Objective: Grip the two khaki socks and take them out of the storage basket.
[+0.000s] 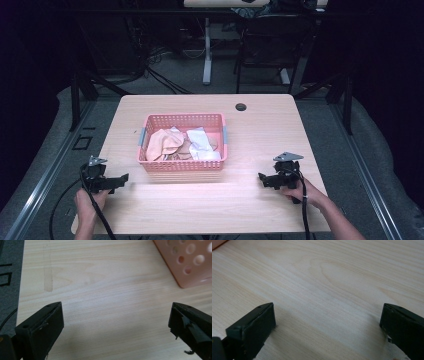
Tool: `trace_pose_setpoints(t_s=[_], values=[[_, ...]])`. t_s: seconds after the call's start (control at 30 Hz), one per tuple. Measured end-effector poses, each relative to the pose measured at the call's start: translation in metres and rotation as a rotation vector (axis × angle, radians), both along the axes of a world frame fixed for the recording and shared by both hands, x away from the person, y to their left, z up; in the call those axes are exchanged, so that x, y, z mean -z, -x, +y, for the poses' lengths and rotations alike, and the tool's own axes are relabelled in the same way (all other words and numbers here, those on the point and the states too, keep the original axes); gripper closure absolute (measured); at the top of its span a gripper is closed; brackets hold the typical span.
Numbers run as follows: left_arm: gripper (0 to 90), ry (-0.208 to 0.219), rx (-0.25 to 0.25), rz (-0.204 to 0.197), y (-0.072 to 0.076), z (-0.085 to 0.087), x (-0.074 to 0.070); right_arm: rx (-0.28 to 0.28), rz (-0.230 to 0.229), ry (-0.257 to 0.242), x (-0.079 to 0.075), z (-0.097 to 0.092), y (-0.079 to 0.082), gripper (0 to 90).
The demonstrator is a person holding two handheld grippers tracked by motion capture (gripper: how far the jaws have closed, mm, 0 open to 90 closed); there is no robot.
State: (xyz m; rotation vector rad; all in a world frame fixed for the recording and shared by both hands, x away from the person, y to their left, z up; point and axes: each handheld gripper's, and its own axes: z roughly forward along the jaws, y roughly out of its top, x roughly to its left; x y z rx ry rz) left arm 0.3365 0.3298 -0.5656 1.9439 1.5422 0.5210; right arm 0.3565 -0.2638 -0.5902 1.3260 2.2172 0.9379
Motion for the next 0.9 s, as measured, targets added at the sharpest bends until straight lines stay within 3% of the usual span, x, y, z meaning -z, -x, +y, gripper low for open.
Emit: trace_pose_setpoints(t_s=[0.2, 0.27, 0.37, 0.6, 0.67, 0.77, 0.9], values=[[0.1, -0.017, 0.051, 0.044, 0.001, -0.005, -0.011, -0.016, 0.001, 0.005, 0.000, 0.001, 0.000, 0.0], [0.1, 0.045, 0.084, 0.068, 0.001, -0.003, -0.018, -0.017, 0.001, 0.006, 0.000, 0.001, 0.000, 0.0], [0.1, 0.066, 0.102, 0.090, 0.002, -0.001, -0.025, -0.019, 0.002, 0.004, 0.000, 0.001, 0.000, 0.0], [0.2, 0.085, 0.104, 0.059, 0.003, -0.006, -0.049, -0.042, 0.005, 0.003, 0.000, 0.001, 0.000, 0.0], [0.2, 0.110, 0.108, 0.037, 0.001, -0.010, -0.059, -0.044, 0.005, 0.003, 0.000, 0.002, 0.000, 0.0], [0.2, 0.110, 0.119, 0.053, -0.002, -0.014, -0.064, -0.045, -0.002, 0.006, 0.000, 0.002, 0.001, 0.0], [0.1, 0.089, 0.137, 0.079, -0.008, -0.019, -0.082, -0.047, 0.000, 0.006, 0.000, 0.002, 0.001, 0.0]])
